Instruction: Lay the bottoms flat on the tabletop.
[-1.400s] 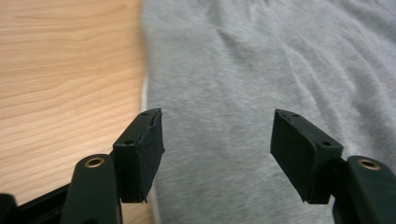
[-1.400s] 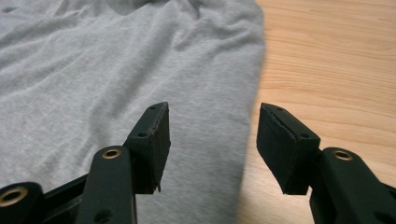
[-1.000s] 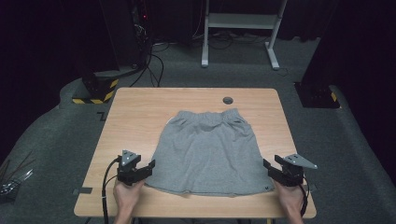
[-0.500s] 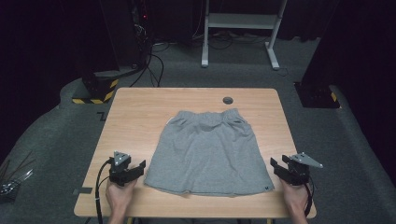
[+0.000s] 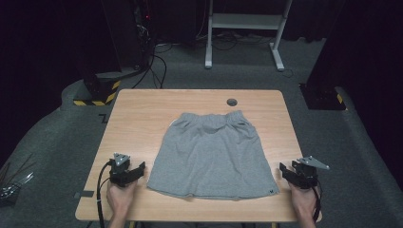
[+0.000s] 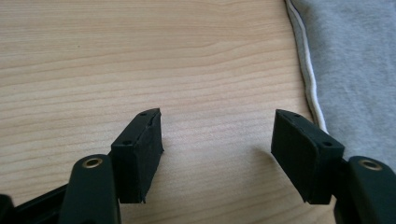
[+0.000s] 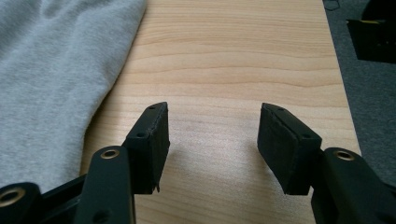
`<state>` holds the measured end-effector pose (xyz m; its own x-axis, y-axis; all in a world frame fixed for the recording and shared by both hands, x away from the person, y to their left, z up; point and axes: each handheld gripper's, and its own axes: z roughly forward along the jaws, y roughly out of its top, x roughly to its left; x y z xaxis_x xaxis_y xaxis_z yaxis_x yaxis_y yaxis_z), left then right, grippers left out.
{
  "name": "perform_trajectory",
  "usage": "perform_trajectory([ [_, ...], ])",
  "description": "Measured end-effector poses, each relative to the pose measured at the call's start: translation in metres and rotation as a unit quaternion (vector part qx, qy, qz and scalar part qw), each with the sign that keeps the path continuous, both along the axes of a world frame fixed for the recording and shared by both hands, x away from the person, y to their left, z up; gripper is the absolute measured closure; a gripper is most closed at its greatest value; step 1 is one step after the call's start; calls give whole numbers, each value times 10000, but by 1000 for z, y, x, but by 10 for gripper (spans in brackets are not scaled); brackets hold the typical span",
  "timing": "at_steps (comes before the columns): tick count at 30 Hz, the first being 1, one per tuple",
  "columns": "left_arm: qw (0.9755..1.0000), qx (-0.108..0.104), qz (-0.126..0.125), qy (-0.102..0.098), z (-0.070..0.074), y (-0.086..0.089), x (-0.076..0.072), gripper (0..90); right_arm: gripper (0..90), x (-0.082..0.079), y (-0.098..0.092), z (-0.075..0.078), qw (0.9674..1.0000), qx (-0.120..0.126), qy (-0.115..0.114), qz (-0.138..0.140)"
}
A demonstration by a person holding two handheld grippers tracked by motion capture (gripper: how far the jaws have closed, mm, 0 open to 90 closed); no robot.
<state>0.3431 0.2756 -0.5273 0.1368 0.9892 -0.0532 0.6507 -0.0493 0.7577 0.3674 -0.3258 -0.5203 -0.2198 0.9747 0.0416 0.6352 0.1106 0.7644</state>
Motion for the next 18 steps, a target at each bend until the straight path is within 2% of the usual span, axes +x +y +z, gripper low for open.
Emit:
perform_trajectory([
  [2,10000,-9,34,3,0,1,1,337,432,0,0,0,10000,-38,13,-3],
  [5,10000,32,16,2,0,0,2,326,402,3,1,-1,9998,-92,177,17],
  [8,9998,168,-70,30,-1,-2,2,300,368,4,7,-2,9992,-346,162,111],
  [11,9996,279,-95,45,-1,-5,2,279,364,3,9,-2,9992,-322,179,175],
  [12,9997,258,-5,49,-1,-4,2,276,364,4,9,-2,9992,-319,172,180],
  [18,9996,261,28,62,-1,-4,1,270,357,4,9,-2,9991,-320,180,192],
])
